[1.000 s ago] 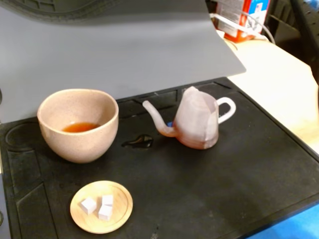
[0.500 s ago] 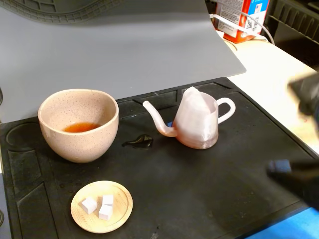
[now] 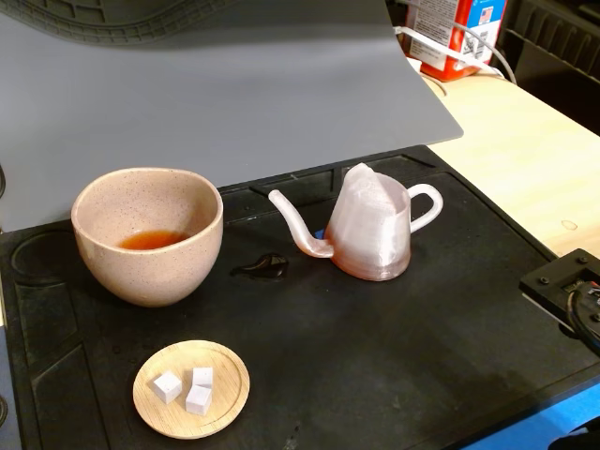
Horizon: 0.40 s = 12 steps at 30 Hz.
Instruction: Pick up a kettle and pour liquid into a cup.
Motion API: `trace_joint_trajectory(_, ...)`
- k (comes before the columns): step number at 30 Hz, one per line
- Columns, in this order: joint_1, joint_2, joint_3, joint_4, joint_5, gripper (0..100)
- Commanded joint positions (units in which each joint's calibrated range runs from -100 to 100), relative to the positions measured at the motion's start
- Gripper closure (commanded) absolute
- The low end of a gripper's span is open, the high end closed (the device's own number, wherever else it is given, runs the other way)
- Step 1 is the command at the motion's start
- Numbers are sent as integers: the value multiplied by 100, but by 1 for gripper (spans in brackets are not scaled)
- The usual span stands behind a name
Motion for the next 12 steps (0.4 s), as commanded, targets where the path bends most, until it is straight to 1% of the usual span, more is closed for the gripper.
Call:
trace_joint_trajectory(1, 14, -35, 21, 21, 30, 99)
trace_joint_trajectory(12, 21, -35, 21, 21, 30, 99)
